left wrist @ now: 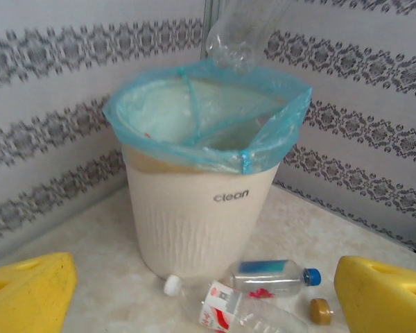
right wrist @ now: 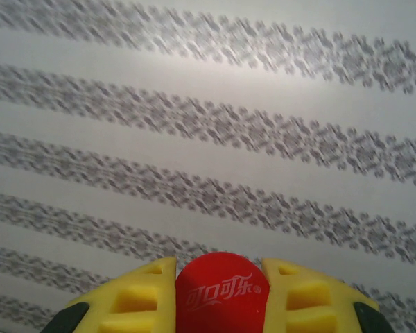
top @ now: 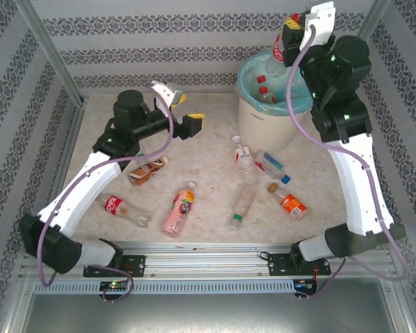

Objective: Put the plastic bottles in the bin

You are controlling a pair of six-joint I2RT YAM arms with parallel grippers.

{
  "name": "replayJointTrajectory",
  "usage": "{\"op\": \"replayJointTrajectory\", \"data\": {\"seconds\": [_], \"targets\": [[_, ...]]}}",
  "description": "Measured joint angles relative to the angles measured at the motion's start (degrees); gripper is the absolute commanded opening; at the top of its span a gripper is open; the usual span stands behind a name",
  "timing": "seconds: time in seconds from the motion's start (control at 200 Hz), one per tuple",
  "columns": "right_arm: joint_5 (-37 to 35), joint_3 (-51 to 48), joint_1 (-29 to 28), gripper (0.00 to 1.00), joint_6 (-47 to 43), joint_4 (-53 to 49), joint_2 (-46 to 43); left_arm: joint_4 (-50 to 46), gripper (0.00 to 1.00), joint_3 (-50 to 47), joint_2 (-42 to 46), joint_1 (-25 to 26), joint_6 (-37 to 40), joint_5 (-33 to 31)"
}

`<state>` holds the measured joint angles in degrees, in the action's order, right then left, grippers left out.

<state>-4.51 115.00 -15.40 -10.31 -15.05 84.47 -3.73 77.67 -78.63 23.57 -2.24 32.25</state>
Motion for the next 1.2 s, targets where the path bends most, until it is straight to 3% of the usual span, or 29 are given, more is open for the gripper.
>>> {"op": "replayJointTrajectory", "data": {"seconds": [0.48, 0.844, 1.199], "targets": [[-6.5, 2.9, 4.8, 0.00, -1.5, -4.6, 18.3, -12.3, 0.90, 16.7, -15.3, 3.6, -10.2, 0.8], [-9.2, 4.6, 7.2, 0.00, -4.6, -6.0, 27.7, -15.3, 0.90, 17.1, -16.7, 4.9, -11.3, 0.7], [-6.8, -2.9, 11.2, 0.00, 1.5, -5.3, 28.7, -15.4, 0.90, 17.1, -16.7, 4.9, -11.3, 0.5]]}}
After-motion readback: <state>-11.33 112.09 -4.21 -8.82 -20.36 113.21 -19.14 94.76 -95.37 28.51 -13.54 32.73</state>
